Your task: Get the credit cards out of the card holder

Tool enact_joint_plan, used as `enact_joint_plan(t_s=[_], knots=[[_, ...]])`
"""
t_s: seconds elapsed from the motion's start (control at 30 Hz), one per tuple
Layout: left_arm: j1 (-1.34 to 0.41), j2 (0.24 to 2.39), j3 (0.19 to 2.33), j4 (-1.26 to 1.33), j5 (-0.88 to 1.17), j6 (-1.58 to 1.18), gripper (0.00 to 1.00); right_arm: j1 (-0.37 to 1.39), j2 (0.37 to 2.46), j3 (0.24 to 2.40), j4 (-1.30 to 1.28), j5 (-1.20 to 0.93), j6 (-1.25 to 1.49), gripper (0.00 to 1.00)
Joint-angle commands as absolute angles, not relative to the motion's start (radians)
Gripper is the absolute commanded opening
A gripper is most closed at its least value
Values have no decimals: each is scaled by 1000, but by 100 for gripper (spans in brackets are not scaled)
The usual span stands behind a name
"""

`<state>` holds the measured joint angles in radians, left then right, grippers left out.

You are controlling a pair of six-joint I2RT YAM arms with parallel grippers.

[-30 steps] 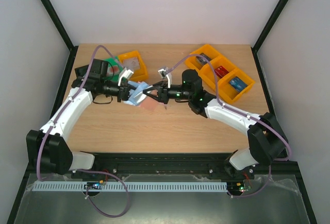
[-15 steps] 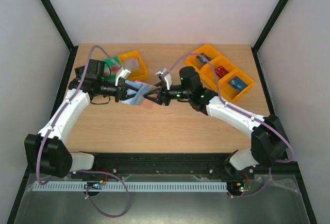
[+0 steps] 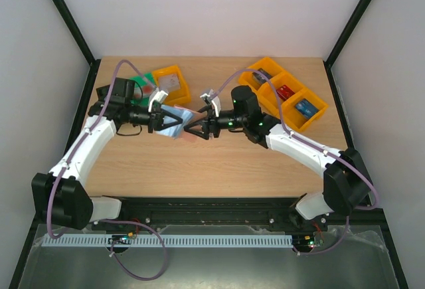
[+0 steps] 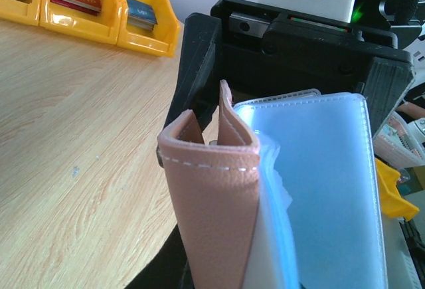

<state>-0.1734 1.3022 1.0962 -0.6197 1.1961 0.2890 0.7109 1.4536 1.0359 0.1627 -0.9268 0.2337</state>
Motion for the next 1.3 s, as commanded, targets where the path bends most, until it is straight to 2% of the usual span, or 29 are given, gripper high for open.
enact_joint_plan(t_s=[0.0, 0.2, 0.37, 0.6, 0.63, 0.67, 0.77, 0.83, 0.97, 1.0, 1.03, 1.07, 1.1, 1.13, 1.17, 1.27], knots=[[-171, 1268, 1082, -619, 1219, 316, 2, 707, 1426, 1050, 205, -1003, 236, 72], [-171, 1254, 1066, -604, 1215, 305, 2, 708, 1416, 1040, 210, -1066, 245, 74], [-169, 1262, 1063, -604, 1206, 311, 2, 707, 1404, 1025, 198, -1069, 210, 80], [-162, 1252, 1057, -603, 1206, 312, 2, 709, 1419, 1043, 170, -1082, 205, 78], [-161, 1252, 1056, -604, 1208, 311, 2, 708, 1418, 1042, 165, -1068, 202, 76], [-161, 1252, 1056, -604, 1211, 312, 2, 708, 1420, 1042, 152, -1042, 196, 67], [-160, 1253, 1053, -604, 1213, 313, 2, 708, 1428, 1048, 117, -999, 174, 23], [-156, 1251, 1050, -601, 1211, 313, 2, 707, 1428, 1041, 123, -981, 170, 4], [-147, 1242, 1039, -587, 1200, 299, 3, 695, 1437, 1051, 75, -922, 155, 2], [-142, 1239, 1034, -572, 1187, 278, 14, 690, 1442, 1059, 45, -902, 145, 2], [-134, 1236, 1029, -550, 1169, 253, 33, 681, 1449, 1074, 1, -873, 131, 2], [-121, 1233, 1024, -531, 1150, 229, 56, 673, 1461, 1089, -64, -845, 120, 2], [-107, 1230, 1021, -508, 1119, 202, 74, 665, 1472, 1106, -111, -812, 110, 2], [-89, 1224, 1018, -481, 1070, 166, 82, 662, 1487, 1122, -159, -768, 103, 1], [-68, 1221, 1013, -456, 1017, 129, 85, 660, 1500, 1135, -199, -726, 94, 2], [17, 1215, 971, -376, 857, 32, 87, 660, 1550, 1167, -303, -628, 81, 2]])
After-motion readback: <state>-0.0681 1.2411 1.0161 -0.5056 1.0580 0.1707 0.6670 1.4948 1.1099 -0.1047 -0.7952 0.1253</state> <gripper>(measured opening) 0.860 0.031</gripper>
